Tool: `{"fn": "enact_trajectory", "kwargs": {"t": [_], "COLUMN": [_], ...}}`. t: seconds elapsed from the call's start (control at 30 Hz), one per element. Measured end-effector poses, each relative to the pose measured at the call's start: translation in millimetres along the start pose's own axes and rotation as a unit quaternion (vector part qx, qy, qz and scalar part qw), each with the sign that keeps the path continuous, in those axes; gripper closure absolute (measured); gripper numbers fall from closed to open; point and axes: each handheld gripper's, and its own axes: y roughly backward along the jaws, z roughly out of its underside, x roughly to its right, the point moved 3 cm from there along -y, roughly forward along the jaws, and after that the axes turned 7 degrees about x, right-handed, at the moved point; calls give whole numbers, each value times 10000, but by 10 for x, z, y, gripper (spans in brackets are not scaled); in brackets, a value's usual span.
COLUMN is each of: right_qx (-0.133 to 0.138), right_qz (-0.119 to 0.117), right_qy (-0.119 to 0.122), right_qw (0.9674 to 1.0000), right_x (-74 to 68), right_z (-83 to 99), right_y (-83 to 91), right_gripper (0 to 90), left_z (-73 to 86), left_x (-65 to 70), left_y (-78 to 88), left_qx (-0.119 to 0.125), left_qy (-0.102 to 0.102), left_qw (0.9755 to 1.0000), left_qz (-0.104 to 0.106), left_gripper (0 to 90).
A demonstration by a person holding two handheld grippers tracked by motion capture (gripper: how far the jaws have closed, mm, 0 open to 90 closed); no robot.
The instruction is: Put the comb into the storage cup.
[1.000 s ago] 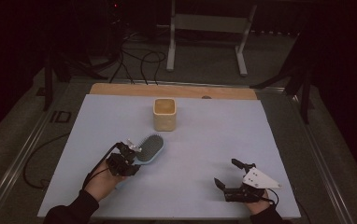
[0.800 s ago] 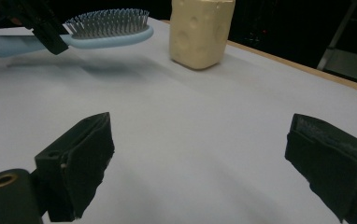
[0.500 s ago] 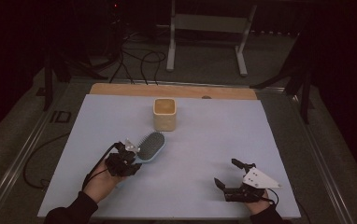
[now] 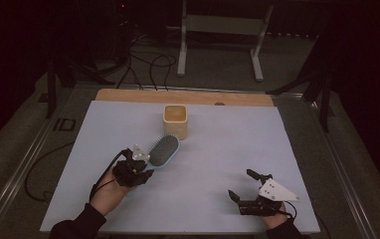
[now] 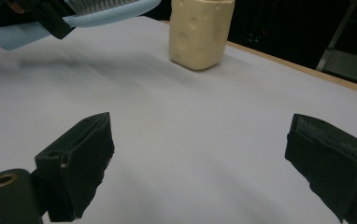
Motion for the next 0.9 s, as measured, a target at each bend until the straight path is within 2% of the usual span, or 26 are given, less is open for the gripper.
{"fn": "enact_trajectory", "kwargs": {"t": [0.27, 0.3, 0.4, 0.53, 0.6, 0.63, 0.9], "right_qx": [4, -10, 8, -12, 11, 8, -18], "right_qz": [5, 1, 5, -1, 2, 3, -15], "right_qy": [-5, -10, 5, -13, -7, 1, -21], "right_qw": [10000, 10000, 10000, 10000, 10000, 10000, 10000], "right_x": [-1, -1, -1, -3, -4, -1, -5], "right_z": [-1, 3, -1, 3, -2, 0, 5], "right_y": [-3, -3, -4, -4, -4, -5, -7], "right_gripper": [76, 76, 75, 76, 76, 76, 76], "left_z": [-103, -112, -134, -155, -163, -168, -241], "left_x": [-14, -15, -21, -40, -48, -56, -85], "left_y": [117, 128, 147, 165, 175, 179, 231], "left_qx": [431, 476, 616, 699, 748, 724, 1061], "left_qy": [29, -14, 40, 89, 111, 115, 203], "left_qw": [9991, 9989, 9980, 9975, 9970, 9972, 9940], "left_qz": [-10, -47, -92, -75, -161, -118, -150], "left_gripper": [703, 702, 702, 703, 703, 703, 702]}}
